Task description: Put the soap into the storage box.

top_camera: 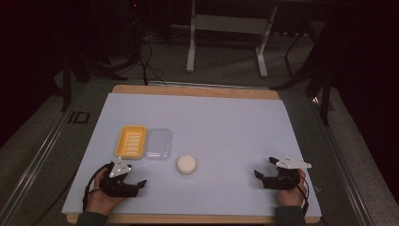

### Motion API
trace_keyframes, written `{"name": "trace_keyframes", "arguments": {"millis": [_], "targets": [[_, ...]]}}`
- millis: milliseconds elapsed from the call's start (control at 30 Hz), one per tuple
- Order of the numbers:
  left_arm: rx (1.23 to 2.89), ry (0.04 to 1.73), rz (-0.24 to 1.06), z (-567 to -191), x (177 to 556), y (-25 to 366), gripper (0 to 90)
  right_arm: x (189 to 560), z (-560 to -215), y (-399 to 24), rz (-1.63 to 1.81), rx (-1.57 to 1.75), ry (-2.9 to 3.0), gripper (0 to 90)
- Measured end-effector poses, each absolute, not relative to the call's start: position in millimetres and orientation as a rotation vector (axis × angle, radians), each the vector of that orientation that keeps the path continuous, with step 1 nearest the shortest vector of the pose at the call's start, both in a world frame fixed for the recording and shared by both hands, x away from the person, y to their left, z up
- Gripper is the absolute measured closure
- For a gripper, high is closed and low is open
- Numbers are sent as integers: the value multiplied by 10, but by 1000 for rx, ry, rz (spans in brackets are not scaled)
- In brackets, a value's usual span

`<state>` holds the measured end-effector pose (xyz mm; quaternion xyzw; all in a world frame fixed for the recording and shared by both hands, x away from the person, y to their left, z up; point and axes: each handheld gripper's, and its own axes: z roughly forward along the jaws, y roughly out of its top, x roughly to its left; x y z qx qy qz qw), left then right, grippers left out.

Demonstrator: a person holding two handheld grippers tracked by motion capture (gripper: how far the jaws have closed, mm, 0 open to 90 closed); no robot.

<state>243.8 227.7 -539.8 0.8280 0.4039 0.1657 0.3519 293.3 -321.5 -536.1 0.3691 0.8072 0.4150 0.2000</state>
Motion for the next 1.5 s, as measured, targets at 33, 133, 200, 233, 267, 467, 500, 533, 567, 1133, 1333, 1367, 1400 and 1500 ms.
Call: {"name": "trace_keyframes", "arguments": {"millis": [33, 133, 200, 233, 267, 467, 500, 533, 567, 1133, 1333, 1367, 1400, 1500], "targets": [[2144, 1043, 427, -5397, 2437, 2277, 177, 2929, -5360, -3210, 1156, 1024, 2258, 140], [2153, 1042, 419, -5403, 2441, 2267, 177, 2917, -5361, -3194, 1147, 996, 2264, 142], [2157, 1042, 412, -5404, 2449, 2255, 177, 2908, -5359, -3199, 1157, 993, 2258, 143], [2165, 1037, 411, -5400, 2451, 2250, 177, 2905, -5357, -3204, 1165, 991, 2254, 143], [2165, 1037, 411, -5400, 2451, 2250, 177, 2905, -5357, -3204, 1165, 991, 2254, 143], [2192, 1005, 403, -5354, 2468, 2223, 177, 2899, -5355, -3212, 1175, 992, 2240, 144], [2190, 996, 402, -5341, 2471, 2214, 177, 2896, -5355, -3210, 1173, 992, 2238, 145], [2193, 983, 396, -5326, 2476, 2207, 178, 2893, -5354, -3210, 1173, 994, 2236, 145], [2197, 973, 393, -5314, 2479, 2194, 183, 2893, -5354, -3213, 1174, 993, 2235, 145], [2353, 823, 391, -5089, 2644, 1997, 200, 2901, -5353, -3230, 1191, 1007, 2234, 145], [2386, 788, 391, -5035, 2705, 1955, 199, 2900, -5353, -3228, 1191, 1004, 2234, 145], [2399, 778, 387, -5015, 2729, 1939, 199, 2900, -5353, -3228, 1193, 1002, 2236, 145], [2399, 778, 387, -5015, 2729, 1939, 199, 2899, -5353, -3229, 1195, 1000, 2237, 144], [2422, 754, 385, -4971, 2766, 1903, 199, 2898, -5353, -3232, 1199, 997, 2239, 145]]}}
